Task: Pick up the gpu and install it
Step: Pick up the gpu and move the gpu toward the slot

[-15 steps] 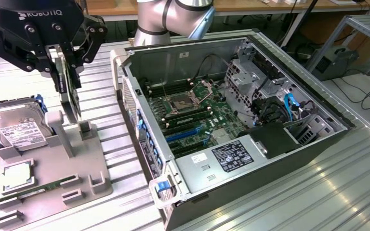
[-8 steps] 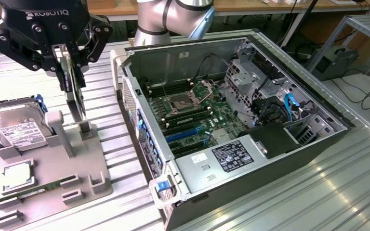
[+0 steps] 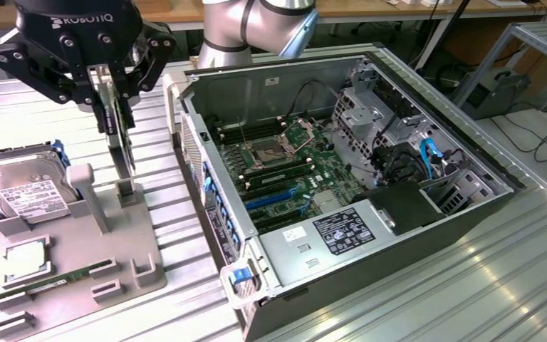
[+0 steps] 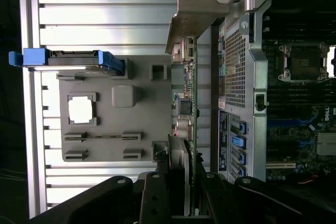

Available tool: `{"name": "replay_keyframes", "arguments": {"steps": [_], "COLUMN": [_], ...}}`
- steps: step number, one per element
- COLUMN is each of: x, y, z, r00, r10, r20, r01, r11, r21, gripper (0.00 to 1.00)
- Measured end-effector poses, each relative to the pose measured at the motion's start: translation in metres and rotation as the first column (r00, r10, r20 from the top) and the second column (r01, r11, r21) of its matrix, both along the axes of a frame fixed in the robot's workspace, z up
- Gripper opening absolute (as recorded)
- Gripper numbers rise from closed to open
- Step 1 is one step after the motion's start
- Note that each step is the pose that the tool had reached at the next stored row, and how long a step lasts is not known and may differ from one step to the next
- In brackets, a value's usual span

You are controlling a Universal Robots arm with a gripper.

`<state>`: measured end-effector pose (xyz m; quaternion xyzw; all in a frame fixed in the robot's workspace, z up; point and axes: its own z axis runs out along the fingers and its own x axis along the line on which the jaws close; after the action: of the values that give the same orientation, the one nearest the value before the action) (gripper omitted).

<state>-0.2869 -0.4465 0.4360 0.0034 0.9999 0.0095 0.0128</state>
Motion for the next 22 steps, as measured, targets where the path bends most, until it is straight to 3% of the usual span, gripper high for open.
{"name": "replay_keyframes", "arguments": {"steps": [5,13,16,22], "x": [0.008,0.096,0.117,0.134], "y": [0.0000,0.0000,0.0000,0.0000], "z": [0.0000,0.0000,0.0000,0.0000], "r00": [1.0000,1.0000,1.0000,1.0000], "r10": [0.000,0.000,0.000,0.000], "r20": [0.0000,0.0000,0.0000,0.0000], "r01": [0.000,0.000,0.000,0.000], "r11": [1.0000,1.0000,1.0000,1.0000], "r21": [0.0000,0.0000,0.0000,0.0000], "gripper": [0.27,0.27,0.27,0.27]}}
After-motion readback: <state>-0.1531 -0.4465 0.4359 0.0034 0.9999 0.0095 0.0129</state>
